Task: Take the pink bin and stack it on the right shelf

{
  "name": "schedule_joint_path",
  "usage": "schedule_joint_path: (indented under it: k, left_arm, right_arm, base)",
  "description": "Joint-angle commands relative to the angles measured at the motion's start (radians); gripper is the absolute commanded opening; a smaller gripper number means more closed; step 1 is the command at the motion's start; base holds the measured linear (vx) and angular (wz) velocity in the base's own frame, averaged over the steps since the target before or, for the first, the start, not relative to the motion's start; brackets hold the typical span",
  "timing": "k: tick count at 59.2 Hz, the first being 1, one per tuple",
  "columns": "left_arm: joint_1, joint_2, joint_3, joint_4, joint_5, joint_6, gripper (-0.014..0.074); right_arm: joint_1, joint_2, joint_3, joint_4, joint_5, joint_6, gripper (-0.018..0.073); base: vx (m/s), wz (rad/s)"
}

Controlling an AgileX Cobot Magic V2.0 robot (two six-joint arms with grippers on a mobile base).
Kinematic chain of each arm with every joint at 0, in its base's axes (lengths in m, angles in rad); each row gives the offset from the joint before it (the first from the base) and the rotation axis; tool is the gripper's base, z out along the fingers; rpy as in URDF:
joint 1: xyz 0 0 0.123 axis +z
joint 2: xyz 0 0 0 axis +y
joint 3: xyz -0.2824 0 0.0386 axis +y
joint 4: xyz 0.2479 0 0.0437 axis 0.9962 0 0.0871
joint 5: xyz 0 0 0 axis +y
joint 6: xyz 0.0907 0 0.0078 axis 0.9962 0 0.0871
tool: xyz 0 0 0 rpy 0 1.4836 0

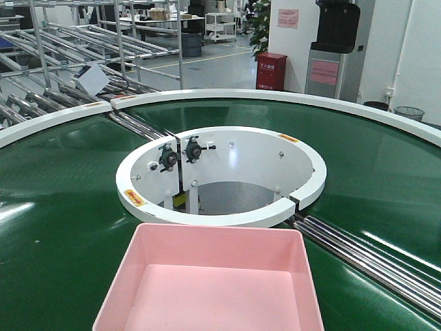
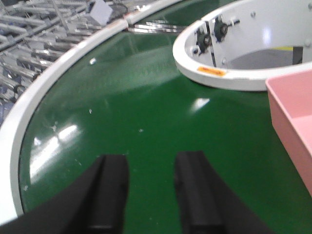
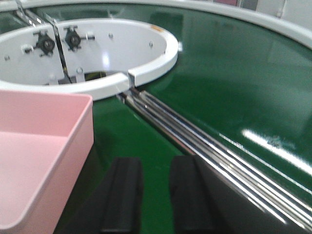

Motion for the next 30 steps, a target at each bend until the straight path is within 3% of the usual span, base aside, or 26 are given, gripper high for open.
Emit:
schedule_joint_path:
  k: [1, 8, 14, 30]
  left_arm:
    - [0.002, 0.042, -0.028, -0.017, -0.084, -0.031, 0.0482]
    - [-0.007, 0.123, -0.044, -0.078, -0.1, -0.053, 0.048]
    - [-0.054, 0.225, -0.13, -0.142, -0.033, -0.05, 0.0475]
    - [-0.19, 0.573, -0.499, -0.186, 0.115, -0.043, 0.0475]
  right_arm:
    - [-0.006, 0.051, -0.036, -0.001, -0.111, 0.002, 0.0393]
    - [-0.006, 0.147, -0.048, 0.044, -0.109, 0.01, 0.0443]
    - [0.002, 0.28, -0.145, 0.045, 0.006, -0.003, 0.0438]
    - [0.206, 0.671, -0.614, 0.052, 0.28, 0.0, 0.0438]
  base:
    - [0.0, 0.0]
    - [0.0, 0.0]
    - [0.0, 0.0]
    - [0.0, 0.0]
